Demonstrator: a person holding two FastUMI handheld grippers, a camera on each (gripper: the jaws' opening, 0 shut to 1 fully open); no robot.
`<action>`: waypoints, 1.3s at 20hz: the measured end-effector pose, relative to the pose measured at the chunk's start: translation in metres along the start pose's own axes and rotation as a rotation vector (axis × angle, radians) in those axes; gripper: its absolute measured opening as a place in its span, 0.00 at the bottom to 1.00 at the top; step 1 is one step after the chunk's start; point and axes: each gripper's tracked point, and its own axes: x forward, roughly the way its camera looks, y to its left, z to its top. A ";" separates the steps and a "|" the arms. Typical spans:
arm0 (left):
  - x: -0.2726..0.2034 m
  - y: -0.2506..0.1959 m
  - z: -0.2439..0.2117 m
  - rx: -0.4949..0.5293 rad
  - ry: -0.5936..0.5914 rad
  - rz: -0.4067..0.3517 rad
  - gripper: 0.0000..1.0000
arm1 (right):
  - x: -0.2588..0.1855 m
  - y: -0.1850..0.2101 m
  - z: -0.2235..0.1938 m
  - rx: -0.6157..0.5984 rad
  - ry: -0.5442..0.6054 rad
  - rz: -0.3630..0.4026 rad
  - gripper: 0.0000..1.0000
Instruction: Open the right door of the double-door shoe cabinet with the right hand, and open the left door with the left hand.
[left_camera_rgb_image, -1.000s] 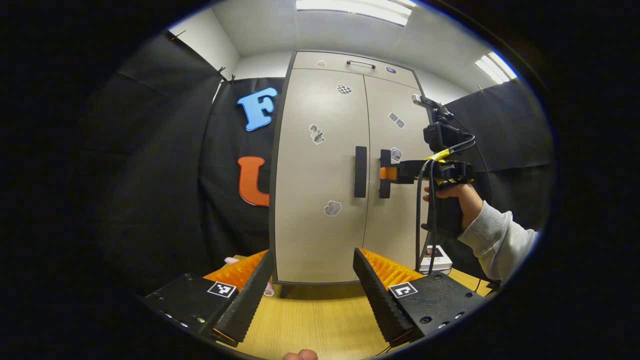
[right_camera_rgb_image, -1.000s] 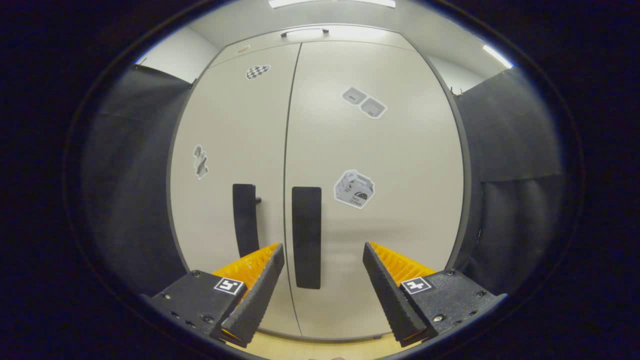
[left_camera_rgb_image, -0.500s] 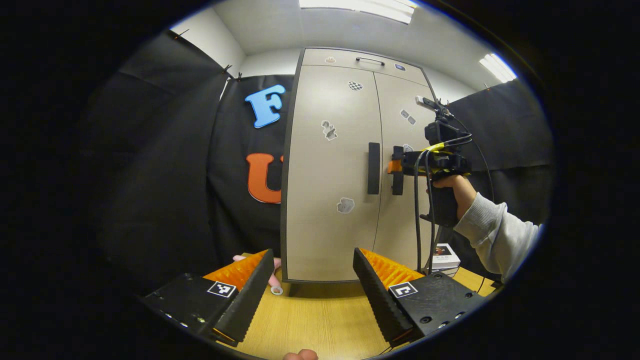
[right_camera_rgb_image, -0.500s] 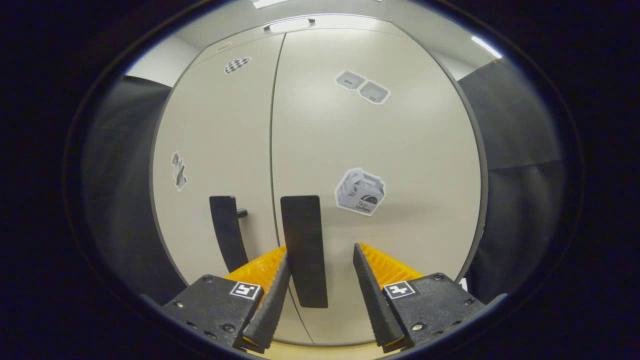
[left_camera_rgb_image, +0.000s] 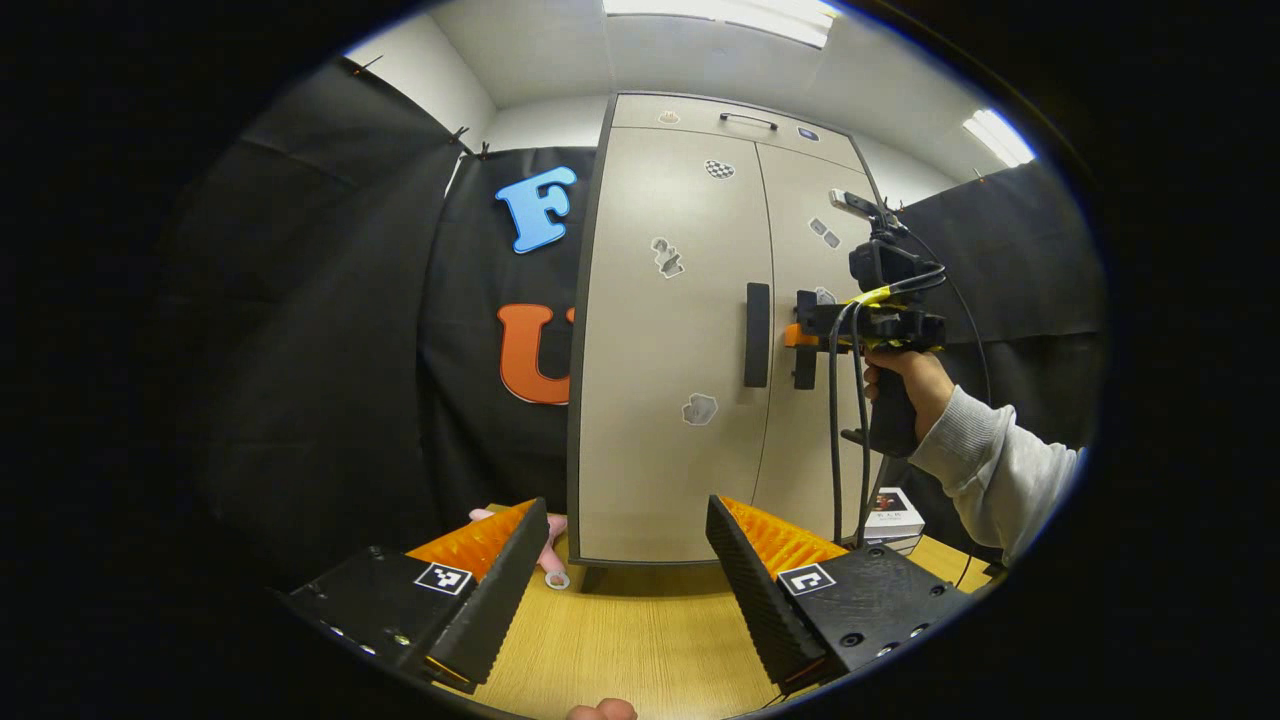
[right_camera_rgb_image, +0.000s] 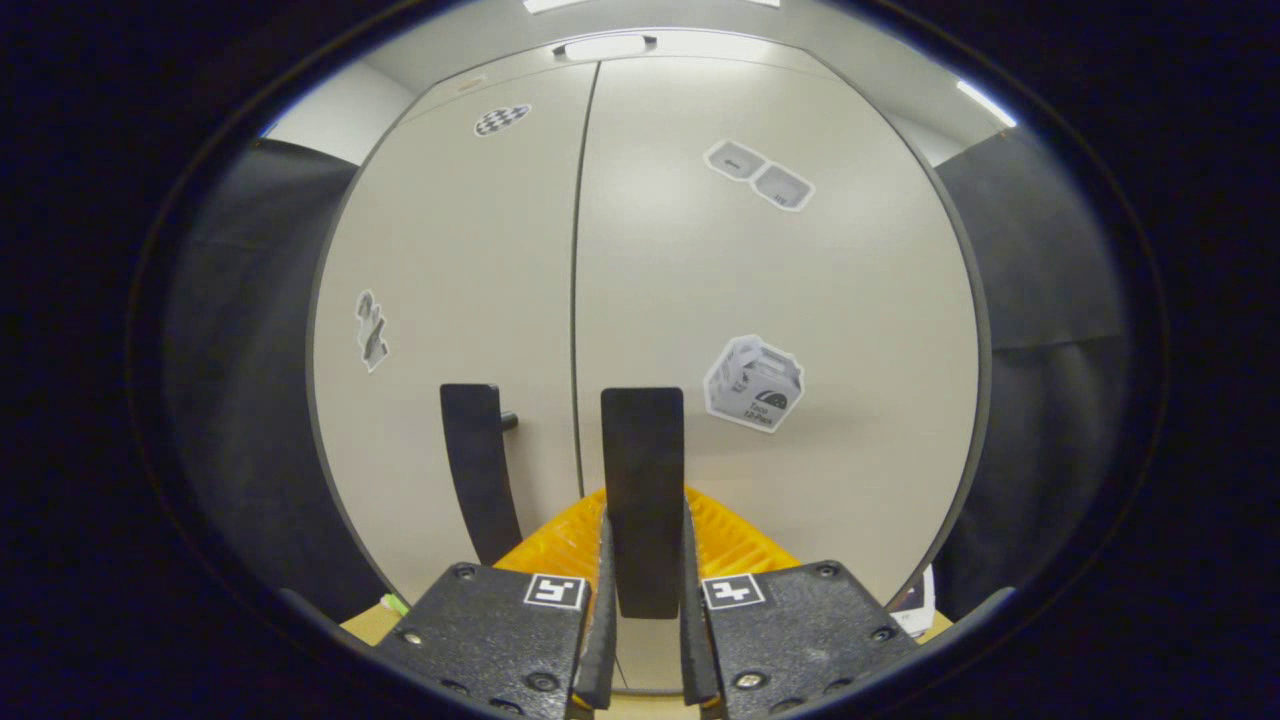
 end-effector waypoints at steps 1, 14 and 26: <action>0.002 0.002 0.000 0.000 -0.001 0.002 0.95 | -0.002 0.001 0.000 0.002 0.008 0.003 0.29; -0.002 0.007 0.008 -0.002 -0.030 0.047 0.95 | -0.105 -0.032 -0.002 -0.015 0.023 0.119 0.26; -0.004 -0.011 0.012 0.020 -0.050 0.059 0.95 | -0.184 -0.107 0.000 -0.039 0.017 0.100 0.25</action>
